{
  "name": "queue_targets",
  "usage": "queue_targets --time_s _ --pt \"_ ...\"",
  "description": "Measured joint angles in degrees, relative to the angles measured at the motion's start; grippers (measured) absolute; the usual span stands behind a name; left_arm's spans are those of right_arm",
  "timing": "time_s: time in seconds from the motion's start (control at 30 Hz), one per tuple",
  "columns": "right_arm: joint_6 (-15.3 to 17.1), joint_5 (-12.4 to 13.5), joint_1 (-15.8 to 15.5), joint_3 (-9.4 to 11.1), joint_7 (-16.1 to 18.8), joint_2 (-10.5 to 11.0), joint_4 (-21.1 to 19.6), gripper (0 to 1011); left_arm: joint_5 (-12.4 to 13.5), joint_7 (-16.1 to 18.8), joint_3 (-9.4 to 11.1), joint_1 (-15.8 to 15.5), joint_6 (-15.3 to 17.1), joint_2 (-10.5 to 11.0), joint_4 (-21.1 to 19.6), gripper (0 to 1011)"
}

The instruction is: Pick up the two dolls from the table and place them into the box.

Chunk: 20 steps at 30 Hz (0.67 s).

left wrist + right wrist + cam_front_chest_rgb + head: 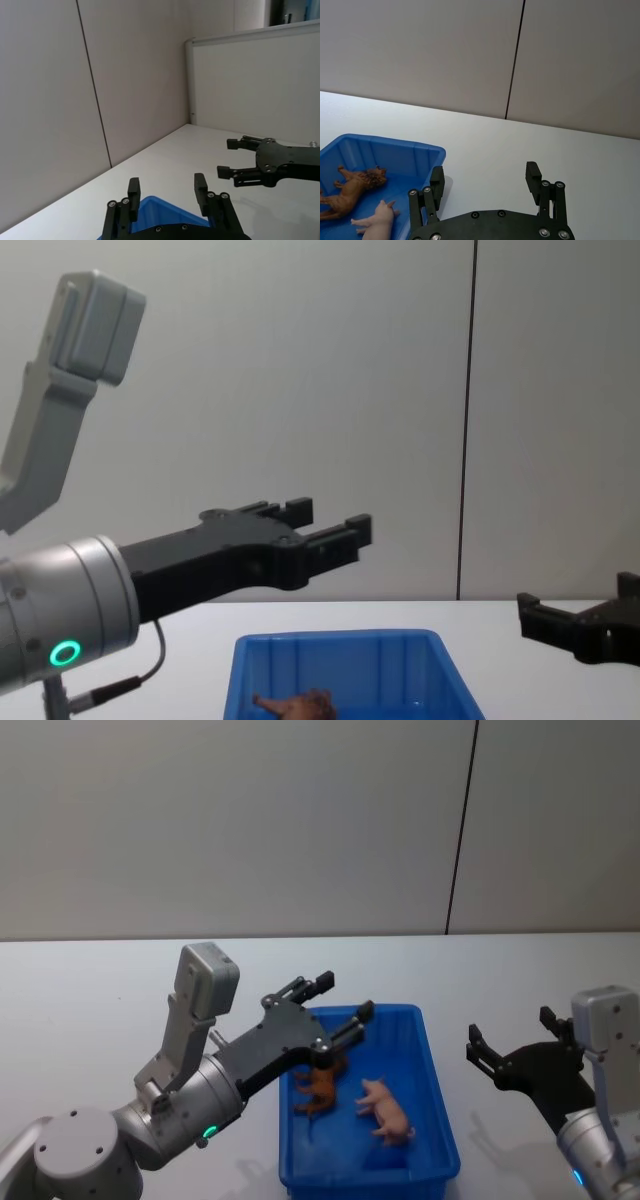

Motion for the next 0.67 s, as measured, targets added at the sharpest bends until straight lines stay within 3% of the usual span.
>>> queue_targets --time_s 0.33,0.37,0.67 --pt "0.0 0.0 0.0 0.0 0.0 0.0 0.0 1001 -0.39 -3.38 0.32 -0.99 -0.5 -0.66 0.58 919" --pt "0.0 0.0 0.0 0.0 0.0 0.0 0.0 1001 -0.41 -3.54 0.34 -1.03 -0.53 -0.69 0.61 986" --pt "0.0 0.0 0.0 0.0 0.0 0.0 0.0 1001 -0.57 -4.88 0.46 -1.4 -0.7 -0.95 0.83 1001"
